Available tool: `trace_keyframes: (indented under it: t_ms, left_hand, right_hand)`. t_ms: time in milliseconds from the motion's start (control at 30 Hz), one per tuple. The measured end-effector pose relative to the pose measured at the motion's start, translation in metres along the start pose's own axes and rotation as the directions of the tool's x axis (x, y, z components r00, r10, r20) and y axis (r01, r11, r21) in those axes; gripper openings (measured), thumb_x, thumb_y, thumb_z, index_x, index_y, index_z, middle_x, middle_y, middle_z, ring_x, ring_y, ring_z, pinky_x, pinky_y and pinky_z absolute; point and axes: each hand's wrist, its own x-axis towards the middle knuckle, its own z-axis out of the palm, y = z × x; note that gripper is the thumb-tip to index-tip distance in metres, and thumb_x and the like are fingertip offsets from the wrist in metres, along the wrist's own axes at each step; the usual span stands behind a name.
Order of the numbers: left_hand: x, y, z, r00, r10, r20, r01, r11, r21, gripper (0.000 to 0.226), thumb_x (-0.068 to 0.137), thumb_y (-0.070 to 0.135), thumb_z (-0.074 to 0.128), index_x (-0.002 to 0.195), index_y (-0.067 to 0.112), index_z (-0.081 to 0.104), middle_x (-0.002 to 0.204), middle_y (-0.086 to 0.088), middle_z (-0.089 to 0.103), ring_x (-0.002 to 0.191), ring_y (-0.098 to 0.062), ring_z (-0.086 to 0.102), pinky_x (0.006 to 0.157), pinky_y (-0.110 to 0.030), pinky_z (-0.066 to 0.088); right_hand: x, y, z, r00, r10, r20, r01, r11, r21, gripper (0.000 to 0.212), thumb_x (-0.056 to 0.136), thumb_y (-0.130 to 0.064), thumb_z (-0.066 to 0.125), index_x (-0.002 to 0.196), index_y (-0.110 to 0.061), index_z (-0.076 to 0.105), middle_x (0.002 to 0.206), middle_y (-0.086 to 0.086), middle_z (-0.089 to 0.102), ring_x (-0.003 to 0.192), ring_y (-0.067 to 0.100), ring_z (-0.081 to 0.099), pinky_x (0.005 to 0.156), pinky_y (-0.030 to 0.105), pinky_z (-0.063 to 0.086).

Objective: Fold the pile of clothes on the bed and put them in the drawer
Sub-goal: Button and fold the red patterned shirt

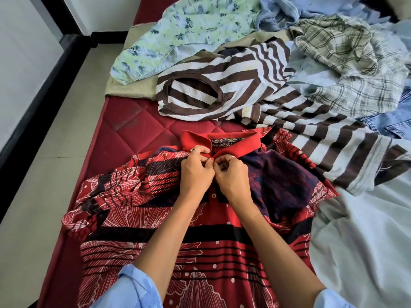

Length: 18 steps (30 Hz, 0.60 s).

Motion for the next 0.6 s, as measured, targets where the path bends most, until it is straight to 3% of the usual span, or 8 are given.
trace_keyframes:
  t_ms: [233,333,400,467,533,600]
  left_hand:
    - [-0.01,0.004,-0.003,0.995,-0.096,-0.032,0.091,0.987,-0.131,0.021,0.083,0.003,0.059,0.082,0.022,0.05,0.076,0.001,0.068,0.082,-0.023,0.064,0.077,-0.033,0.048]
    - [-0.013,0.002,-0.001,0.981,-0.183,-0.061,0.161,0.951,-0.265,0.031,0.085,-0.001,0.058,0.074,0.024,0.042,0.082,-0.006,0.067,0.078,-0.021,0.062,0.077,-0.032,0.047]
    - [-0.015,-0.001,0.001,0.972,-0.231,-0.044,0.2,0.91,-0.363,0.033,0.087,-0.003,0.057,0.075,0.023,0.041,0.085,-0.007,0.063,0.074,-0.018,0.058,0.074,-0.033,0.048]
    - [-0.017,-0.001,0.002,0.968,-0.249,-0.02,0.217,0.878,-0.427,0.033,0.09,-0.006,0.053,0.076,0.02,0.038,0.085,-0.007,0.06,0.069,-0.014,0.055,0.062,-0.026,0.048]
    - [-0.017,0.0,0.001,0.969,-0.249,-0.003,0.218,0.856,-0.469,0.032,0.092,-0.006,0.051,0.077,0.019,0.036,0.082,-0.005,0.059,0.064,-0.01,0.056,0.055,-0.019,0.048]
    - [-0.015,-0.003,0.0,0.968,-0.251,0.032,0.237,0.855,-0.461,0.03,0.092,-0.003,0.051,0.078,0.02,0.038,0.083,-0.004,0.059,0.068,-0.011,0.059,0.061,-0.023,0.049]
  right_hand:
    - [-0.017,0.002,0.007,0.994,-0.086,-0.069,0.083,0.996,-0.04,0.003,0.087,-0.015,0.061,0.084,-0.014,0.061,0.079,0.004,0.065,0.07,0.021,0.06,0.07,0.035,0.049]
    - [-0.019,-0.002,0.008,0.993,-0.064,-0.096,0.072,0.994,0.08,0.003,0.088,-0.012,0.061,0.084,-0.011,0.061,0.078,0.006,0.065,0.067,0.018,0.059,0.068,0.031,0.047]
    - [-0.019,-0.005,0.007,0.996,0.044,-0.073,-0.028,0.98,0.195,0.007,0.088,-0.012,0.06,0.082,-0.009,0.063,0.072,0.004,0.067,0.061,0.013,0.06,0.062,0.023,0.047]
    - [-0.019,-0.009,0.005,0.981,0.195,0.021,-0.187,0.901,0.39,0.012,0.089,-0.009,0.056,0.081,-0.006,0.065,0.065,0.002,0.068,0.055,0.012,0.062,0.059,0.022,0.05]
    - [-0.017,-0.016,-0.001,0.932,0.308,0.192,-0.358,0.693,0.625,0.017,0.09,-0.003,0.052,0.076,-0.004,0.062,0.056,0.0,0.061,0.046,0.012,0.06,0.053,0.024,0.052]
    - [-0.012,-0.021,-0.007,0.87,0.365,0.331,-0.486,0.529,0.696,0.018,0.088,0.0,0.051,0.073,-0.004,0.061,0.052,0.0,0.054,0.041,0.012,0.057,0.049,0.023,0.052]
